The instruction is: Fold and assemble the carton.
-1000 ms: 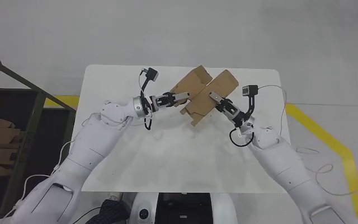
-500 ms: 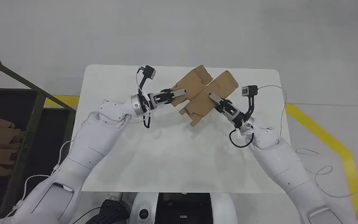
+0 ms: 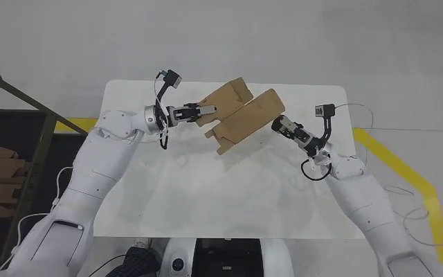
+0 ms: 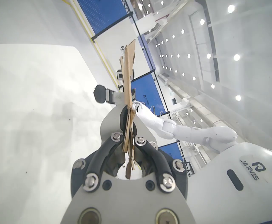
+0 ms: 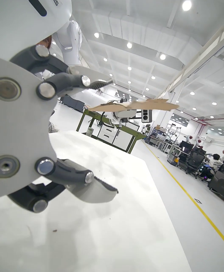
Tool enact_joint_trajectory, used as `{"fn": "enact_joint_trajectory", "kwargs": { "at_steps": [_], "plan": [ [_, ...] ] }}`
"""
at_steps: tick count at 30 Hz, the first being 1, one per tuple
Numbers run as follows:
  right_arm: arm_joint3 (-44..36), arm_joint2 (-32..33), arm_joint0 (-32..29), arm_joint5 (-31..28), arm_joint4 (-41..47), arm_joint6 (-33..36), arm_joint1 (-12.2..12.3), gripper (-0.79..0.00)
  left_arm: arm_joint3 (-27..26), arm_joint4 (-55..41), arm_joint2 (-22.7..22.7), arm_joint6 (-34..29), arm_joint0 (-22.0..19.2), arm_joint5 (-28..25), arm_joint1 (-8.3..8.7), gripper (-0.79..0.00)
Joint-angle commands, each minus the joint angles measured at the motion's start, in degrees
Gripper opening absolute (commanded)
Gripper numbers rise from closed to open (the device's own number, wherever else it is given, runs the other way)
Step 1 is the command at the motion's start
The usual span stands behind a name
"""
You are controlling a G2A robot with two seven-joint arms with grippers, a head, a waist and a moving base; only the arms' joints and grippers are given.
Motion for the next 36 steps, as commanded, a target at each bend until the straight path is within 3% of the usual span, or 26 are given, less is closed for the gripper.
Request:
{"fn": "enact_joint_trajectory", "kwargs": {
  "at_steps": [1, 14, 32, 36],
  "plan": [
    [0.23, 0.54, 0.04, -1.16, 0.28, 2.64, 0.25, 0.0, 0.7, 0.52, -0.66, -3.5, -1.0, 0.86, 0.33, -0.785],
    [5.02, -1.6, 4.37, 0.82, 2.37, 15.62, 0.18, 0.0, 4.18, -1.12, 0.75, -20.85, -5.63, 8.35, 1.05, -0.785],
    [-0.73, -12.22, 6.65, 2.39, 2.26, 17.2, 1.92, 0.0, 4.6, -1.14, 7.06, -20.29, -7.87, 7.79, 0.72, -0.785],
    [-1.24, -14.22, 7.48, 1.39, 0.97, 16.2, 2.74, -0.086, 5.14, -1.14, 7.88, -19.97, -8.49, 7.47, 0.71, -0.785]
  ]
}}
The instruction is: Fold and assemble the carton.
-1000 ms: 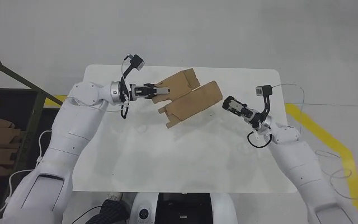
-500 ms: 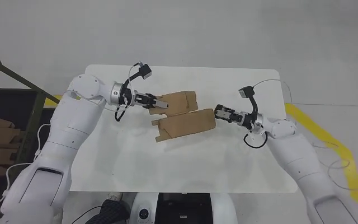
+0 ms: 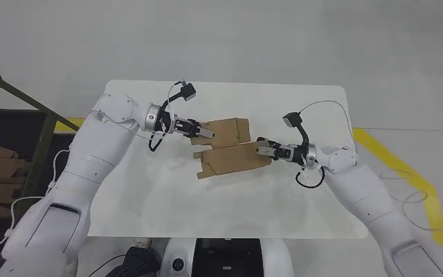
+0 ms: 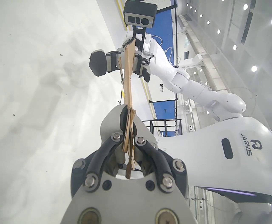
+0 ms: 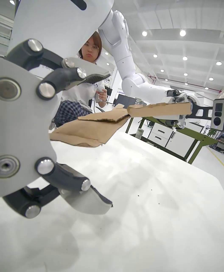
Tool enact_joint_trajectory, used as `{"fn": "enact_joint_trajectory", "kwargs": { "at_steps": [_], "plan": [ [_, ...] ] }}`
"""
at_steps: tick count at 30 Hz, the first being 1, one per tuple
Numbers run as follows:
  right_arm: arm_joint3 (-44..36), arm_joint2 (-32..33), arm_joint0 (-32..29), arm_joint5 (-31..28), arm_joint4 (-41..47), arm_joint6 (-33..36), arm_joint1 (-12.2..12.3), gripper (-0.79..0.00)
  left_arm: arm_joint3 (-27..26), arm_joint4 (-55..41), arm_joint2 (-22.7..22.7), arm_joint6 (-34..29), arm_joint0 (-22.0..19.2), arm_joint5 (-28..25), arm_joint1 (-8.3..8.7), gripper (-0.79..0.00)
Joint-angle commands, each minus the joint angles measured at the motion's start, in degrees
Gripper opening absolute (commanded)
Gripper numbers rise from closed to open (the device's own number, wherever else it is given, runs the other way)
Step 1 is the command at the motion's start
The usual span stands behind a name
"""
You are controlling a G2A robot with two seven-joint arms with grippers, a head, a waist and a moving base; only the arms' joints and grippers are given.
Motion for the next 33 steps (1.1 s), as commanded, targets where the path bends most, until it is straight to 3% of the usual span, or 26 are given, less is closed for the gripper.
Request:
{"fn": "enact_joint_trajectory", "kwargs": {
  "at_steps": [1, 3, 7, 33],
  "plan": [
    [-0.24, -1.07, 0.37, -0.68, -0.6, -0.68, 0.4, -0.089, 0.2, -0.05, 0.3, 0.22, -0.25, -0.22, 0.02, -0.785],
    [-0.32, -2.15, 0.78, -1.16, -0.44, -1.16, 0.78, -0.151, 0.35, -0.15, 0.55, 0.35, -0.42, -0.35, 0.05, -0.785],
    [-0.3, -4.23, 1.83, -1.81, 0.56, -1.8, 1.41, -0.4, 0.54, -0.13, 0.92, 0.64, -0.68, -0.64, 0.17, -0.785],
    [1.03, -17.84, 8.06, -6.05, 5.08, -6.05, 3.77, -0.536, 1.62, 0.03, 3.64, 2.07, -2.02, -2.06, 0.32, -0.785]
  ]
}}
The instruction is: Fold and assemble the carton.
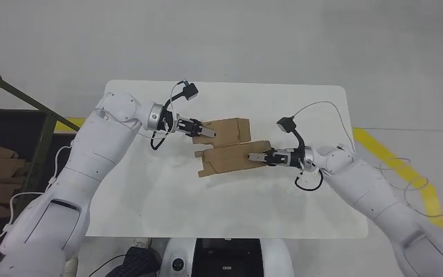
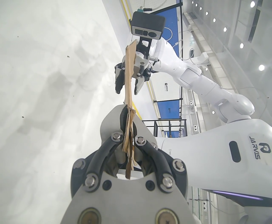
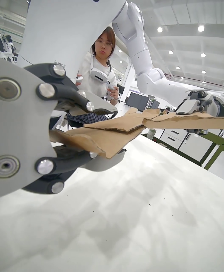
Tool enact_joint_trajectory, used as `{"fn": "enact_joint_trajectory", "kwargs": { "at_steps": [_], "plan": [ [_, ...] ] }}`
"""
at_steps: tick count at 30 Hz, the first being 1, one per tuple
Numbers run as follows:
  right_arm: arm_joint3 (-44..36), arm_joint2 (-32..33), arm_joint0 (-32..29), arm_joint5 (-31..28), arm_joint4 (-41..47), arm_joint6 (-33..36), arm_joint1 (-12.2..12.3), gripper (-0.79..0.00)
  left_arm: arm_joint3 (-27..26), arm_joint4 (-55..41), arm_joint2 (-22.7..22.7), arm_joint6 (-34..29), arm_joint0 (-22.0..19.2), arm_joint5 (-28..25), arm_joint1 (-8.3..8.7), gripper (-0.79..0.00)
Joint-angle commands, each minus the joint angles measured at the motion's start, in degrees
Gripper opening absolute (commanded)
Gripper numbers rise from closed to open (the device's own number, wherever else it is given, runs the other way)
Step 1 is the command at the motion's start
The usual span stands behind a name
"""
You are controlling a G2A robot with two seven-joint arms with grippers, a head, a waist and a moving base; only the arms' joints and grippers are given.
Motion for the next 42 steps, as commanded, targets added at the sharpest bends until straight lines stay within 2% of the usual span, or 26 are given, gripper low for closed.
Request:
{"fn": "enact_joint_trajectory", "kwargs": {
  "at_steps": [1, 2, 6, 12, 13, 14, 15, 16, 21, 28, 42],
  "plan": [
    [0.16, -0.96, 0.42, -0.3, 0.5, -0.3, 0.08, -0.554, -0.06, -0.24, 0.12, 0.13, -0.04, -0.12, -0.01, -0.785],
    [0.25, -1.41, 0.66, -0.44, 0.72, -0.44, 0.13, -0.57, -0.05, -0.28, 0.22, 0.17, -0.07, -0.17, -0.03, -0.785],
    [0.38, -3.17, 1.47, -1.21, 1.65, -1.21, 0.38, -0.767, 0.05, -0.39, 0.64, 0.28, -0.23, -0.27, -0.14, -0.785],
    [0.41, -5.59, 2.38, -2.49, 3.18, -2.49, 0.96, -0.785, 0.51, -0.52, 0.86, 0.4, -0.44, -0.39, -0.16, -0.785],
    [0.35, -5.99, 2.53, -2.62, 3.47, -2.63, 1.05, -0.785, 0.62, -0.64, 0.85, 0.4, -0.43, -0.4, -0.16, -0.714],
    [0.35, -6.38, 2.72, -2.73, 3.7, -2.73, 1.13, -0.785, 0.72, -0.86, 0.77, 0.52, -0.41, -0.51, -0.15, -0.422],
    [0.32, -6.76, 2.9, -2.88, 3.93, -2.88, 1.21, -0.785, 0.74, -1.16, 0.68, 0.63, -0.35, -0.63, -0.14, -0.166],
    [0.35, -7.13, 3.07, -3.03, 4.14, -3.03, 1.28, -0.785, 0.86, -1.66, 0.54, 0.66, -0.24, -0.65, -0.13, 0.0],
    [1.01, -8.47, 3.73, -3.33, 6.91, -3.34, 1.54, -0.785, 1.63, -4.02, -0.5, 1.11, 0.09, -0.78, -0.05, 0.0],
    [2.82, -8.34, 3.92, -0.75, 13.55, -0.76, 1.52, -0.785, 2.55, -8.23, -1.95, 1.19, 1.31, -1.07, -0.06, 0.0],
    [5.82, -6.48, 3.3, 1.81, 13.65, 1.8, 0.36, -0.785, 0.28, -9.66, -1.8, -0.6, 1.99, 0.61, -0.3, 0.0]
  ]
}}
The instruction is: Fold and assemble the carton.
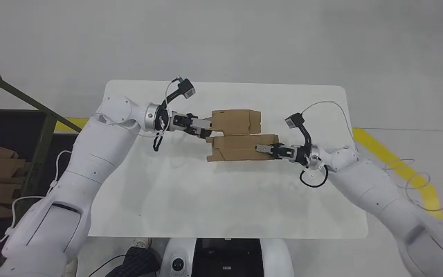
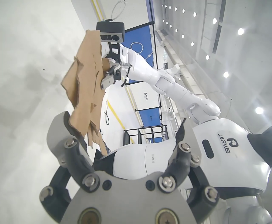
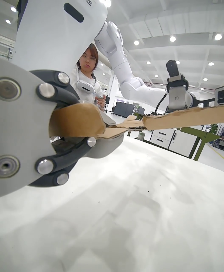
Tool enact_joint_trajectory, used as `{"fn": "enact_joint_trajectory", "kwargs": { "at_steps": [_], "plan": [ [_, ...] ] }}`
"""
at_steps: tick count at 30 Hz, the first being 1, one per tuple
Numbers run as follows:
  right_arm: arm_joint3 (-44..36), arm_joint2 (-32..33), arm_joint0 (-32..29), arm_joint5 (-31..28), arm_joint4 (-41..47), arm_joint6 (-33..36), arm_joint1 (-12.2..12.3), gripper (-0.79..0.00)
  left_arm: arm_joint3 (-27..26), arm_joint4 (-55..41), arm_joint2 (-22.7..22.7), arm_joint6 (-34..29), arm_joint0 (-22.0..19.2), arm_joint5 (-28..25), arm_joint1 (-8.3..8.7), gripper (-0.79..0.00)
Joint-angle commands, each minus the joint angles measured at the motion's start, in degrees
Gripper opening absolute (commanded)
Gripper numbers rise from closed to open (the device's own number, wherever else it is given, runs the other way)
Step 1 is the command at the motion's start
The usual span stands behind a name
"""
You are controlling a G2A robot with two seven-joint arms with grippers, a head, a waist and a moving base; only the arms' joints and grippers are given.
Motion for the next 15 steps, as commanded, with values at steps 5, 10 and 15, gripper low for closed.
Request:
{"fn": "enact_joint_trajectory", "kwargs": {
  "at_steps": [5, 10, 15],
  "plan": [
    [1.68, 0.99, -0.46, 0.09, -0.32, 0.09, -0.7, -0.785, -1.39, 2.2, 0.04, -0.3, 0.31, 0.32, 0.16, 0.0],
    [2.53, 1.8, -0.85, 0.12, -0.82, 0.12, -1.2, -0.785, -2.98, 2.7, -0.46, -0.33, 0.7, 0.34, 0.32, 0.0],
    [3.15, 2.49, -1.29, 0.15, -1.57, 0.15, -1.61, -0.785, -3.96, 3.81, -0.75, 0.09, 1.02, -0.08, 0.41, 0.0]
  ]
}}
